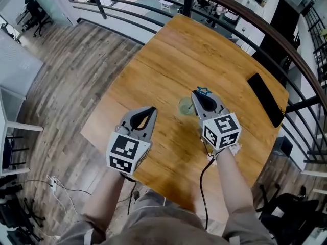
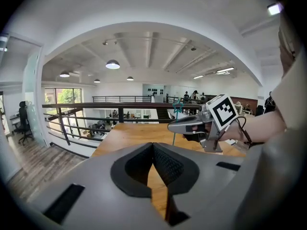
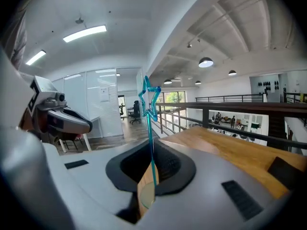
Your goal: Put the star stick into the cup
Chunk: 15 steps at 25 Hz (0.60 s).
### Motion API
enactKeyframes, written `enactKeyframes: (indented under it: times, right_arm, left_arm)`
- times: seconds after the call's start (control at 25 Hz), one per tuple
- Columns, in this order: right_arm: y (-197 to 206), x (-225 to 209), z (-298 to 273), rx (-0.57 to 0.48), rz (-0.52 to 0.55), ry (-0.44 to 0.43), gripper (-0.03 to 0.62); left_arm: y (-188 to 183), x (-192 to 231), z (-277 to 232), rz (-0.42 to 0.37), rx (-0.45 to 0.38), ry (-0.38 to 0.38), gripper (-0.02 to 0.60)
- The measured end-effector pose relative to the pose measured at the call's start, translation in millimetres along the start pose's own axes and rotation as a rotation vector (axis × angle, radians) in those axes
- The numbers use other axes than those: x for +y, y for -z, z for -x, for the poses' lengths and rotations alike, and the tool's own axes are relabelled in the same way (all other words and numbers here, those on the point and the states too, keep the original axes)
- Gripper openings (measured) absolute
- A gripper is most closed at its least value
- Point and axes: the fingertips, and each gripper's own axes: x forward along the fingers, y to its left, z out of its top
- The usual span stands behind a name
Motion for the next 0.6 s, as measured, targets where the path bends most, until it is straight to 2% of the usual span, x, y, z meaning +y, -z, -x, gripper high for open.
enactKeyframes:
  times: [0.28, 0.48, 0.52, 0.56, 0.6]
  right_arm:
    - [60.0, -15.9, -22.6, 0.098, -0.115, 0.027, 0.038]
    - [85.5, -16.8, -26.9, 0.169, -0.129, 0.027, 0.046]
    - [89.3, -16.5, -26.7, 0.180, -0.136, 0.028, 0.075]
    - [92.8, -16.3, -26.6, 0.190, -0.146, 0.031, 0.158]
    - [95.6, -15.8, -26.6, 0.199, -0.158, 0.034, 0.207]
  left_arm:
    - [38.0, -0.9, -10.4, 0.049, 0.065, 0.017, 0.017]
    - [42.4, -9.3, -12.5, 0.077, 0.062, 0.046, 0.017]
    - [42.6, -11.2, -12.3, 0.077, 0.061, 0.049, 0.017]
    - [43.2, -12.6, -11.9, 0.078, 0.062, 0.052, 0.017]
    - [44.0, -13.6, -11.2, 0.081, 0.062, 0.055, 0.017]
